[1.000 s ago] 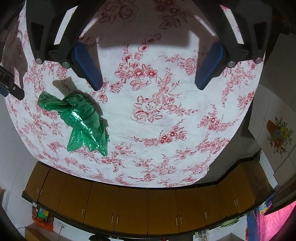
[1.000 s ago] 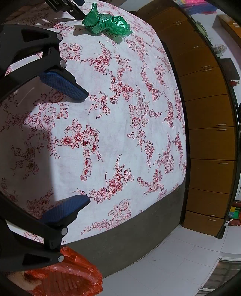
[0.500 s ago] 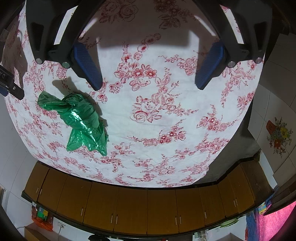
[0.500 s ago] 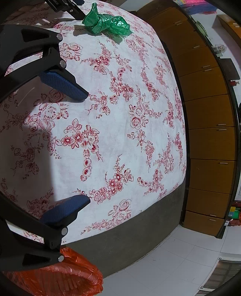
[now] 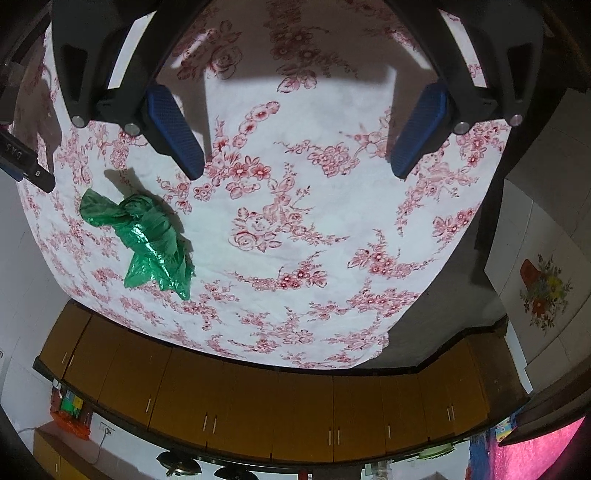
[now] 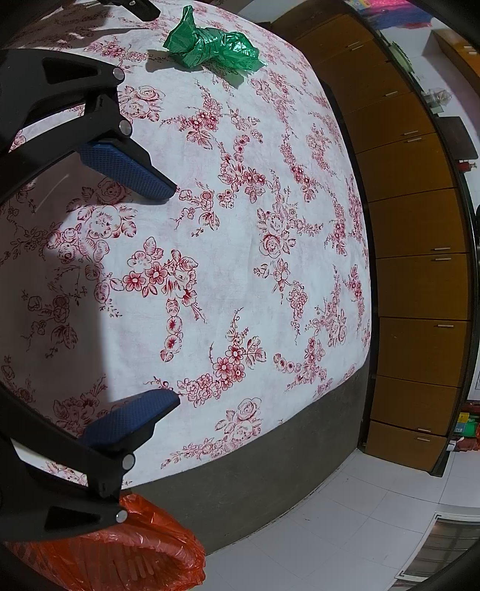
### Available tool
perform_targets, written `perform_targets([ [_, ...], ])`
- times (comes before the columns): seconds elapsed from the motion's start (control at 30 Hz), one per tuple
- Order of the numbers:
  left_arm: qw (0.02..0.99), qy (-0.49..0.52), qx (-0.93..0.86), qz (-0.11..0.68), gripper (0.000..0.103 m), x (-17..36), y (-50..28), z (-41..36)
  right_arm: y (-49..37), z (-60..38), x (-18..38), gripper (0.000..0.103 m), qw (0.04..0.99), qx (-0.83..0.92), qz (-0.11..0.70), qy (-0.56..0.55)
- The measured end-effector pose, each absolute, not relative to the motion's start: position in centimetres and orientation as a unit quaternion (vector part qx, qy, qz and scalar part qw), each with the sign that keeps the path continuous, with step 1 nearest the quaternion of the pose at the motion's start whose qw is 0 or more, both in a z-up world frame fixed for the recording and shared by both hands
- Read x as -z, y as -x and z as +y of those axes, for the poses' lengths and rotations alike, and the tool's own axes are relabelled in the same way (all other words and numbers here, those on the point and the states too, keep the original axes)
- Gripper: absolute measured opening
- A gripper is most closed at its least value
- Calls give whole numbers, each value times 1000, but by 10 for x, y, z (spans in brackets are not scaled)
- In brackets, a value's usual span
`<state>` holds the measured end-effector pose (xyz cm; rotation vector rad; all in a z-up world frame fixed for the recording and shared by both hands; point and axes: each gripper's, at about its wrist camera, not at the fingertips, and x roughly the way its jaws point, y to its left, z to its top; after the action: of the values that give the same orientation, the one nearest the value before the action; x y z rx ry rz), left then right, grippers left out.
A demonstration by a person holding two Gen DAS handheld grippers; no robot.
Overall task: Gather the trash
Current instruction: 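Grasp the red bag on the sheet with the left gripper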
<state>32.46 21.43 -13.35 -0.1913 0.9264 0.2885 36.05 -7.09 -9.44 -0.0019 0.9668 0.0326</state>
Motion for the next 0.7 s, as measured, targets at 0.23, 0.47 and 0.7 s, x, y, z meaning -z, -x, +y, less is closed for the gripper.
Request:
perform_targets([
  [0.23, 881, 102, -142, 438, 99, 130, -321, 217, -361, -71, 94, 101, 885, -16, 465, 1],
  [0.47, 884, 104, -144, 432, 99, 123, -314, 219, -362, -72, 94, 101, 885, -17, 465, 1],
  [0.7, 889, 109, -138, 423, 99, 107, -297, 217, -349, -86, 89, 101, 884, -37, 466, 19],
])
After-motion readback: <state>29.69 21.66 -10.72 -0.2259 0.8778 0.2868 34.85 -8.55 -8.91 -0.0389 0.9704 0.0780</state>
